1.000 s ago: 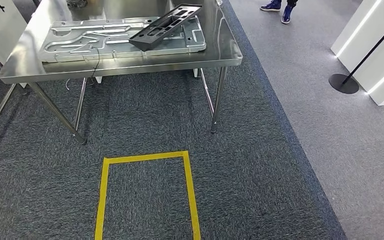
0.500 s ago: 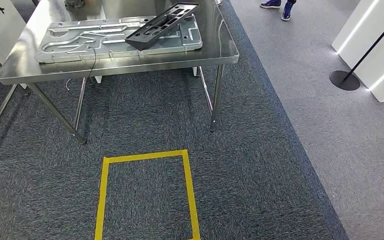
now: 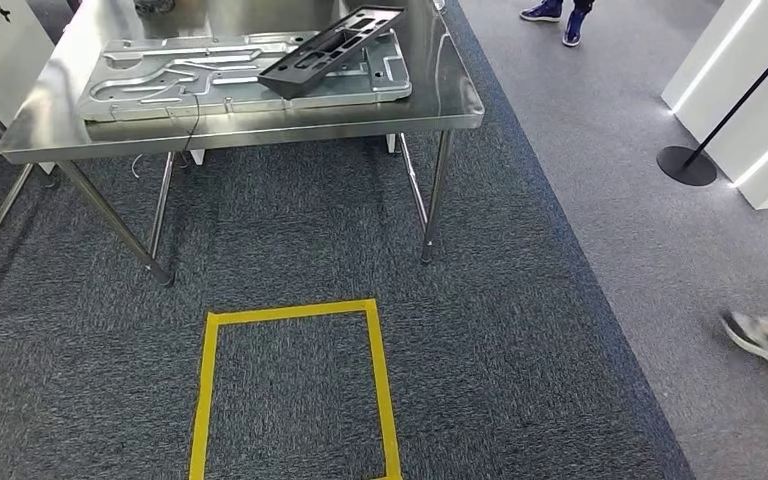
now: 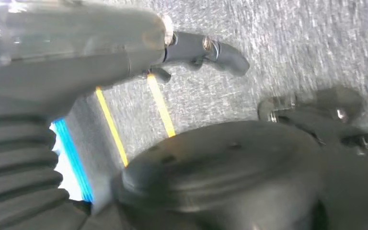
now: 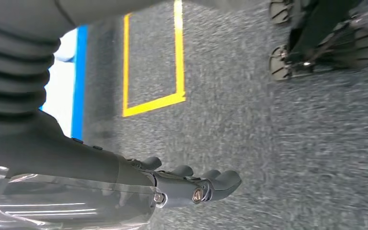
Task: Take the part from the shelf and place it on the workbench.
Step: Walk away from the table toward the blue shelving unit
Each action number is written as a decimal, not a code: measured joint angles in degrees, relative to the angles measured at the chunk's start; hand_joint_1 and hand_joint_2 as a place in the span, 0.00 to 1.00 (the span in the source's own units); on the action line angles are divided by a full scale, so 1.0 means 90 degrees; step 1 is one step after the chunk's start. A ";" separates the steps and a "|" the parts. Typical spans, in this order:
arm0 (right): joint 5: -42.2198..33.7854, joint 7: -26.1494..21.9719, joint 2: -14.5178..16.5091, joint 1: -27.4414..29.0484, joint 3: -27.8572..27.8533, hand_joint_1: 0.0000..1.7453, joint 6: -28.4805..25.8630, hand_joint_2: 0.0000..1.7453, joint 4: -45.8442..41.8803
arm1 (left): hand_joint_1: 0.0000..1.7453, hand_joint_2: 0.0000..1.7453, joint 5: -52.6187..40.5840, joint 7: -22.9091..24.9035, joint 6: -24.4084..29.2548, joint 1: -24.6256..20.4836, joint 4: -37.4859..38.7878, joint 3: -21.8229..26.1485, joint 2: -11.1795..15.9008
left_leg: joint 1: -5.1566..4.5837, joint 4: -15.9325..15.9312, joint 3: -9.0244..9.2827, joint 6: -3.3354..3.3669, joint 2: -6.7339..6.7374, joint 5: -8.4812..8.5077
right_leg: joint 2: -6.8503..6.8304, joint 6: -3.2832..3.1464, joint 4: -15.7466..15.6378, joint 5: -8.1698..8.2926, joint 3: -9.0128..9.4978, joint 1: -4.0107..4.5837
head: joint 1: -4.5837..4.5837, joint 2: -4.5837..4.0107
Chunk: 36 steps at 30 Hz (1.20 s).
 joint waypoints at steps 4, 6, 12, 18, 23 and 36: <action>-0.0397 -0.0066 -0.0044 0.0116 0.0281 0.00 0.0084 0.00 -0.0032 | 0.00 0.00 -0.0540 0.0032 -0.0068 0.0033 -0.0101 0.0556 0.0004 | -0.0002 -0.0033 -0.0044 0.0094 0.0013 0.0051 | 0.0009 0.0101 0.1320 -0.0735 -0.0611 -0.0026 | 0.0001 0.0000; -0.0600 -0.0089 -0.0060 0.0233 0.0424 0.00 0.0115 0.00 -0.0027 | 0.00 0.00 -0.0815 0.0052 -0.0106 0.0035 -0.0203 0.0841 0.0005 | -0.0022 -0.0030 -0.0057 0.0100 0.0015 0.0055 | 0.0009 0.0107 0.1755 -0.0816 -0.0808 -0.0031 | 0.0001 0.0000; -0.1190 -0.0193 -0.0155 0.0559 0.0851 0.00 0.0220 0.00 0.0044 | 0.00 0.00 -0.1625 0.0099 -0.0197 -0.0023 -0.0635 0.1697 0.0004 | -0.0054 -0.0029 -0.0039 0.0020 0.0017 0.0059 | -0.0008 -0.0102 -0.0099 0.0017 0.0086 0.0056 | -0.0001 0.0000; -0.1799 -0.0307 -0.0214 0.0664 0.1310 0.00 0.0332 0.00 -0.0015 | 0.00 0.00 -0.2459 0.0165 -0.0274 0.0147 -0.0778 0.2603 0.0047 | -0.0030 0.0746 -0.0346 -0.0186 0.0003 -0.0465 | -0.0037 -0.0267 -0.0234 0.0120 0.0103 0.0009 | 0.0000 0.0000; -0.2231 -0.0396 -0.0254 0.0516 0.1637 0.00 0.0422 0.00 -0.0345 | 0.00 0.00 -0.3051 0.0222 -0.0347 0.0558 -0.0696 0.3232 0.0095 | 0.0001 0.1593 -0.0689 -0.0245 0.0002 -0.0665 | -0.0039 -0.0269 -0.0189 0.0104 0.0089 0.0007 | -0.0001 0.0000; -0.3333 -0.0555 -0.0392 0.0721 0.2464 0.00 0.0618 1.00 -0.0687 | 0.00 0.00 -0.4556 0.0323 -0.0529 0.0847 -0.0872 0.4868 0.0163 | -0.0014 -0.0012 -0.0005 0.0106 0.0015 -0.0010 | -0.0001 0.0092 0.1705 -0.0906 -0.0770 -0.0018 | -0.0001 0.0000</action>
